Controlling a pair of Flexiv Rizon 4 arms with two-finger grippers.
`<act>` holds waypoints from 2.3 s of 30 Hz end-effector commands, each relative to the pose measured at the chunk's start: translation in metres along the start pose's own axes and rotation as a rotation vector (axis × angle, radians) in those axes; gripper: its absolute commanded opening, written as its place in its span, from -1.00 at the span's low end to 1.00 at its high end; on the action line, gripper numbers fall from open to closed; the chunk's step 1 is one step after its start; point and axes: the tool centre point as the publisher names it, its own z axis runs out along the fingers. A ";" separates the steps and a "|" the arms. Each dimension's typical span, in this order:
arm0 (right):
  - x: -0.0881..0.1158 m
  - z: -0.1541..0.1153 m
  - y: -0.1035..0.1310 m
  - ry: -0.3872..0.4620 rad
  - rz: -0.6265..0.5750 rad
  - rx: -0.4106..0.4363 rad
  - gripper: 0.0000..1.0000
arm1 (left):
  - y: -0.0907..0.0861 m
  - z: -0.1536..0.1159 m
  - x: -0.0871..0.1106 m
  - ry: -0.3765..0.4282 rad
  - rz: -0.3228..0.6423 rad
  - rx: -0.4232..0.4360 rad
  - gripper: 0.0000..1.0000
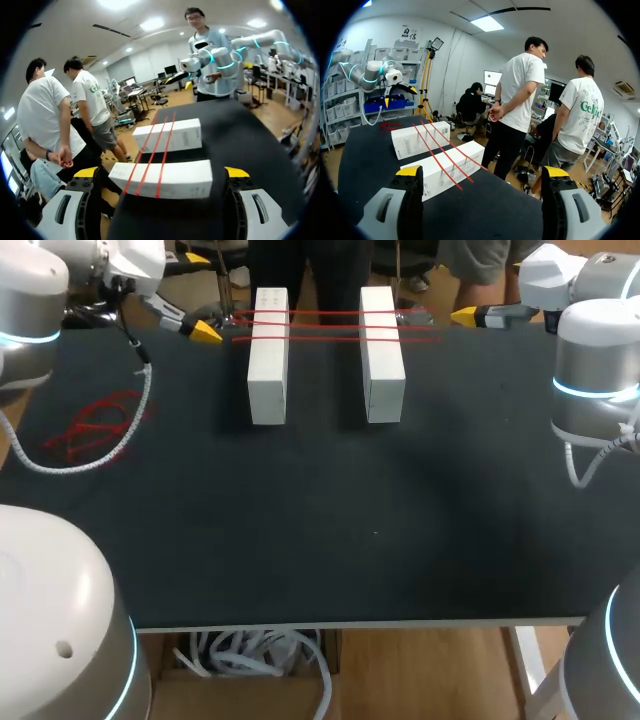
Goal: Grab the tape and strap the tape.
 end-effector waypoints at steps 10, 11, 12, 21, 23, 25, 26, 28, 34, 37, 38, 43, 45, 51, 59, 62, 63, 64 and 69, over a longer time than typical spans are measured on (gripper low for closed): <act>0.000 -0.001 0.000 0.001 0.000 0.000 1.00 | 0.042 0.038 -0.003 0.123 -0.024 0.136 -0.06; 0.000 -0.001 0.000 0.001 0.000 0.000 1.00 | 0.045 0.041 -0.003 0.126 -0.020 0.140 -0.04; 0.000 -0.001 0.000 0.001 0.000 0.000 1.00 | 0.048 0.044 -0.002 0.130 -0.019 0.148 -0.06; 0.000 -0.001 0.000 0.001 0.000 0.000 1.00 | 0.072 0.057 -0.003 0.143 -0.023 0.198 -0.11; 0.000 -0.001 0.000 0.001 0.000 0.000 1.00 | 0.075 0.057 -0.004 0.149 -0.026 0.204 -0.11; 0.000 -0.001 0.000 0.001 0.000 0.000 1.00 | 0.077 0.057 -0.005 0.148 -0.024 0.208 -0.12; 0.000 -0.001 0.000 0.001 0.000 0.000 1.00 | 0.078 0.057 -0.005 0.148 -0.025 0.209 -0.15; 0.000 -0.001 0.000 0.001 0.000 0.000 1.00 | 0.080 0.056 -0.005 0.149 -0.029 0.213 -0.18; 0.000 -0.001 0.000 0.001 0.000 0.000 1.00 | 0.084 0.056 -0.007 0.158 -0.045 0.219 -0.21; 0.000 -0.001 0.000 0.001 0.000 0.000 1.00 | 0.085 0.058 -0.010 0.170 -0.044 0.219 -0.22; 0.000 -0.001 0.000 0.001 0.000 0.000 1.00 | 0.086 0.058 -0.011 0.171 -0.043 0.220 -0.22; 0.000 -0.001 0.000 0.001 0.000 0.000 1.00 | 0.090 0.063 -0.013 0.174 -0.044 0.232 -0.25; 0.000 -0.001 0.000 0.001 0.000 0.000 1.00 | 0.091 0.064 -0.015 0.174 -0.043 0.235 -0.29; 0.000 -0.001 0.000 0.001 0.000 0.000 1.00 | 0.094 0.067 -0.017 0.181 -0.048 0.242 -0.33; 0.000 -0.001 0.000 0.001 0.000 0.000 1.00 | 0.094 0.070 -0.017 0.179 -0.048 0.245 -0.40; 0.000 -0.001 0.000 0.001 0.000 0.000 1.00 | 0.093 0.073 -0.016 0.180 -0.050 0.249 -0.55; 0.000 -0.001 0.000 0.001 0.000 0.000 1.00 | 0.093 0.074 -0.016 0.180 -0.051 0.252 -0.56; 0.000 -0.001 0.000 0.001 0.000 0.000 1.00 | 0.093 0.074 -0.016 0.180 -0.053 0.253 -0.57; 0.000 -0.001 0.000 0.001 0.000 0.000 1.00 | 0.092 0.077 -0.015 0.180 -0.054 0.256 -0.78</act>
